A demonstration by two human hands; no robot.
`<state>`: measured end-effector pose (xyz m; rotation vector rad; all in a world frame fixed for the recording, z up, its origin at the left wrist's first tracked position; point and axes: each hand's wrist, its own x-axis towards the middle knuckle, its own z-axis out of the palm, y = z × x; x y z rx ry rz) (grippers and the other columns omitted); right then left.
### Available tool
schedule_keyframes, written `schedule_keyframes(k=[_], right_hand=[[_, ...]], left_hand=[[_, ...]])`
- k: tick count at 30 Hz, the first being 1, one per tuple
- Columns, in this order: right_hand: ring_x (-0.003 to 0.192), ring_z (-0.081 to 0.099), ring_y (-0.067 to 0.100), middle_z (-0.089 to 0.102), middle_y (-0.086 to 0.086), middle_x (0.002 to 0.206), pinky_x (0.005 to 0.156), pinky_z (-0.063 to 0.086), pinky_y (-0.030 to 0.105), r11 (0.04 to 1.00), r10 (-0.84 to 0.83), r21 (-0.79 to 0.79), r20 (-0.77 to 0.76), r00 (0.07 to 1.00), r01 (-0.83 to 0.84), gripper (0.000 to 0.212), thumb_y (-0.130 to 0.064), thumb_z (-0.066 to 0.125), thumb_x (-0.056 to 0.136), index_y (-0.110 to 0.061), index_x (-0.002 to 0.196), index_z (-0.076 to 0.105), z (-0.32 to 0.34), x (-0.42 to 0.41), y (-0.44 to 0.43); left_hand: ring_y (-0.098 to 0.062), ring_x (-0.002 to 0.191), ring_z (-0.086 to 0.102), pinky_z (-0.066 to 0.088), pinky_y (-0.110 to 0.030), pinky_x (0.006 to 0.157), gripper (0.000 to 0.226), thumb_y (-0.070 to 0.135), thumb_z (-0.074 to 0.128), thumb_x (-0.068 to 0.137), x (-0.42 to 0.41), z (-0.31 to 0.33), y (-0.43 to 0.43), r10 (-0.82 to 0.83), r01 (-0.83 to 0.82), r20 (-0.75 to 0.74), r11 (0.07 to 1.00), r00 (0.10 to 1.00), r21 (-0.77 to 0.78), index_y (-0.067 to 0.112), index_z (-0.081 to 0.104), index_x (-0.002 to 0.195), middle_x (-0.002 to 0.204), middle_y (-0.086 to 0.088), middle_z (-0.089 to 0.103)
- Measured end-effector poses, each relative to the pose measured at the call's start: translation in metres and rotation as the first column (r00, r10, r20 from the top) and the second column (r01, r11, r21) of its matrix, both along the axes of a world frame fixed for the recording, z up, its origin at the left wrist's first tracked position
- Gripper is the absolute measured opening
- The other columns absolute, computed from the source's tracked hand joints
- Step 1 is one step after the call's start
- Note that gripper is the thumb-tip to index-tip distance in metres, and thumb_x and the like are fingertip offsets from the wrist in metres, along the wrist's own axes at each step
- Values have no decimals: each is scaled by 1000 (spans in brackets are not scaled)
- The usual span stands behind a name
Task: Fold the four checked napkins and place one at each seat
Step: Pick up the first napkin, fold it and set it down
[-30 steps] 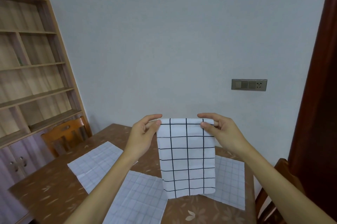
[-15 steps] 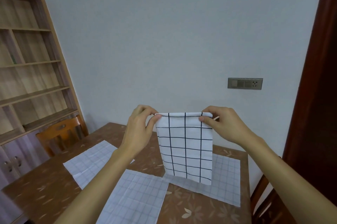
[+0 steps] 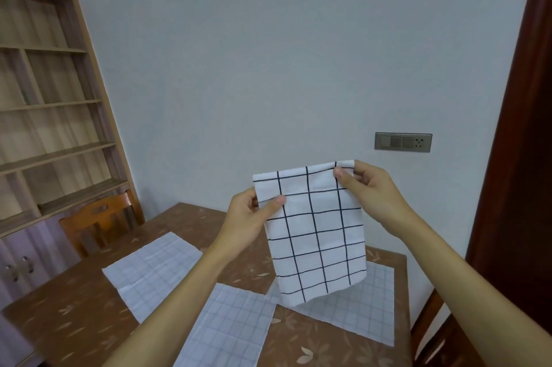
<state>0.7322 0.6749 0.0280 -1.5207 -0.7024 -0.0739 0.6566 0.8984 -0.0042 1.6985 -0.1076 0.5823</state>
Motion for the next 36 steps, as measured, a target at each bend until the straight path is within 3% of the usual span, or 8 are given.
schedule_keyframes(k=[4, 9, 13, 17, 24, 28, 32, 36], right_hand=[[103, 72, 9, 76, -7, 113, 88, 56, 25, 993, 106, -45, -127, 986, -113, 30, -32, 65, 93, -22, 121, 67, -6, -4, -1], [102, 73, 16, 76, -2, 112, 81, 60, 29, 957, 215, -129, -288, 933, -261, 28, -17, 71, 91, -16, 118, 69, -29, -12, 7], [94, 75, 18, 78, 2, 105, 79, 62, 31, 992, 88, -64, -257, 962, -107, 21, -16, 72, 89, -13, 110, 72, -33, -11, 16], [87, 77, 19, 79, 4, 97, 66, 61, 26, 999, 35, 26, -261, 965, -30, 18, -16, 72, 89, -9, 105, 72, -30, -6, 13], [95, 74, 15, 77, 3, 105, 76, 59, 20, 999, 14, -45, -110, 994, -19, 22, -10, 71, 89, -8, 110, 72, -21, 4, 7], [93, 75, 14, 78, 0, 101, 75, 58, 19, 996, 22, -89, -78, 997, -28, 20, -11, 72, 88, -11, 108, 73, -20, 5, 9], [85, 74, 5, 79, -8, 92, 74, 54, 15, 991, 40, -127, -53, 998, -46, 12, -17, 71, 91, -14, 102, 74, -20, 3, 10], [57, 51, 2, 53, -14, 62, 59, 48, 29, 975, 9, -222, -47, 999, -19, 30, -38, 71, 90, -12, 75, 68, -22, 4, 10]], left_hand=[[-17, 98, 75, 61, -31, 82, 14, 18, 67, 95, 8, 8, -1, 54, -52, 11, 987, 998, -153, 17, 72, 109, 106, 1, 79], [-9, 98, 74, 61, -26, 83, 13, 26, 65, 97, 9, 19, 0, 131, -121, 69, 983, 989, -137, 27, 69, 108, 105, 9, 78], [-7, 109, 70, 58, -29, 89, 42, 38, 72, 87, 1, 9, 12, -38, 30, -107, 997, 993, -73, 29, 61, 126, 119, 12, 74], [-21, 107, 73, 59, -37, 90, 53, 13, 78, 84, -9, -5, 29, -201, 214, -242, 976, 949, 32, 20, 57, 132, 118, -3, 75], [-12, 56, 56, 50, -20, 73, 15, 20, 70, 93, -13, 8, 45, -66, 91, -177, 986, 982, 141, 6, 64, 95, 63, -12, 63], [-24, 71, 60, 49, -33, 75, 45, 39, 72, 90, -12, 15, 43, -71, 92, -120, 981, 990, 172, -5, 64, 95, 80, -16, 63], [-22, 58, 27, 29, -29, 55, 61, 41, 68, 90, -12, 12, 41, -10, 30, -82, 968, 997, 247, -15, 46, 80, 67, -12, 33], [-19, 85, 71, 56, -29, 77, 32, 29, 69, 92, -11, 11, 35, -94, 103, -76, 987, 993, 122, 4, 66, 111, 92, -3, 74]])
